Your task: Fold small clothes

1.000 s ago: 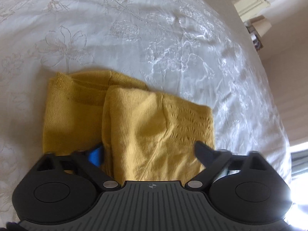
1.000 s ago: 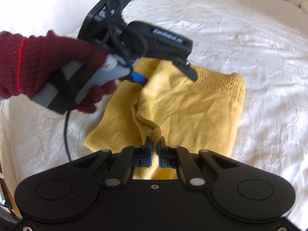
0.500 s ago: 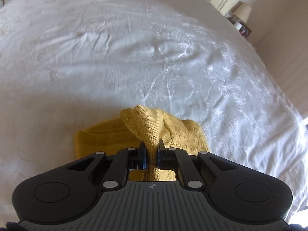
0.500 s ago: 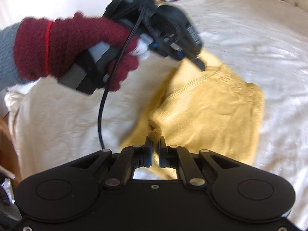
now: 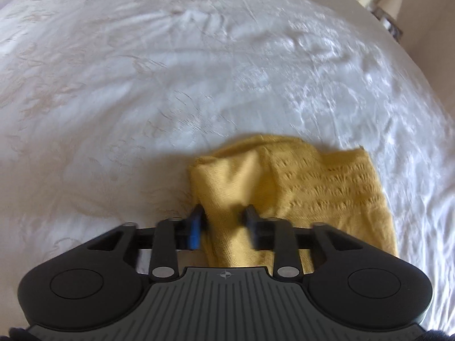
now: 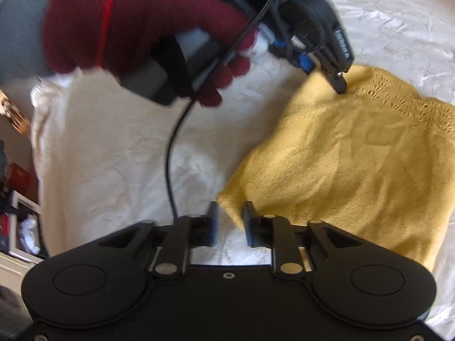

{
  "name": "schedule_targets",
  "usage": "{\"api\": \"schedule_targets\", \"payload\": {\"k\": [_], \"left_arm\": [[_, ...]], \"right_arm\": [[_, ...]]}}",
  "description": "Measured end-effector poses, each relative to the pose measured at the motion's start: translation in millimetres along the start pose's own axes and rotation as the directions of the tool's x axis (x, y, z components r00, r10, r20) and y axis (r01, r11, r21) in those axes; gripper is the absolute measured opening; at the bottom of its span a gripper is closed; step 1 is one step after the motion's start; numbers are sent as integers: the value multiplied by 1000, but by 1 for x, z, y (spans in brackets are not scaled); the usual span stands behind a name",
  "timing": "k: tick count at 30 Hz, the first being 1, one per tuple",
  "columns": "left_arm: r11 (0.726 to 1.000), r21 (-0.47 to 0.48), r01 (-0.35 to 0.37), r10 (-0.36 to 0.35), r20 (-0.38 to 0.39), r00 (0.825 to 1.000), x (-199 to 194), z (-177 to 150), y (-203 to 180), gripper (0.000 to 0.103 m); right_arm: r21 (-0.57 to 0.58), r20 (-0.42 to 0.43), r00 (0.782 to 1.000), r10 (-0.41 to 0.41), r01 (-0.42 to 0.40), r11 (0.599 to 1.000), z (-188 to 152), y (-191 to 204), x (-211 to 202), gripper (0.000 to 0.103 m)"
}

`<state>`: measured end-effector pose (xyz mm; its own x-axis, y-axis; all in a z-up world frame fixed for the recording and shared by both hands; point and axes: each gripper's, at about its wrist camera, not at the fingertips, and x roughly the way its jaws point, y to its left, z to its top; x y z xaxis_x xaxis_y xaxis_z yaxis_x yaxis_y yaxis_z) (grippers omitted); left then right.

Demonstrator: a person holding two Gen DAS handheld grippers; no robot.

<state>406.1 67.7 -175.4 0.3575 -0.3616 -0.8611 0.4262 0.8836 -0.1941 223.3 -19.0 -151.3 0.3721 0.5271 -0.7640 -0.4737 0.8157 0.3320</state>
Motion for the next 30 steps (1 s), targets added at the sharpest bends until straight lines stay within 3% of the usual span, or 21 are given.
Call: {"api": "schedule_targets", "payload": {"k": [1, 3, 5, 7, 11, 16, 19, 22, 27, 30], "left_arm": [[1000, -10, -24, 24, 30, 999, -7, 0, 2, 66], [999, -36, -21, 25, 89, 996, -21, -1, 5, 69], [999, -49, -22, 27, 123, 992, -34, -3, 4, 83], [999, -40, -19, 24, 142, 990, -44, -6, -3, 95], [1000, 8, -6, 5, 132, 991, -45, -19, -22, 98], [1000, 19, -3, 2, 35, 999, -14, -37, -27, 98], [998, 36, -44, 46, -42, 998, 8, -47, -20, 101], [1000, 1, -16, 16, -44, 999, 14, -50, -11, 103], [1000, -16, 5, -6, -41, 999, 6, -49, -8, 103], [989, -117, 86, -89, -23, 996, -6, -58, 2, 103]], "right_arm": [[11, 18, 1000, 2, -2, 1000, -1, -3, -8, 58], [36, 73, 997, -18, 15, 999, -3, -14, -30, 64], [76, 110, 992, -68, 59, 995, -3, -30, -46, 73], [130, 142, 982, -125, 107, 986, 2, -51, -57, 88], [197, 160, 970, -181, 149, 969, 15, -87, -57, 92], [198, 118, 981, -152, 127, 972, 31, -123, -42, 98], [231, 63, 972, -226, 206, 951, 34, -149, -26, 98], [321, -19, 955, -297, 287, 902, 31, -179, -20, 98], [454, 15, 962, -273, 237, 859, 17, -204, -35, 98], [483, 33, 970, -242, 197, 853, 9, -206, -42, 98]]}}
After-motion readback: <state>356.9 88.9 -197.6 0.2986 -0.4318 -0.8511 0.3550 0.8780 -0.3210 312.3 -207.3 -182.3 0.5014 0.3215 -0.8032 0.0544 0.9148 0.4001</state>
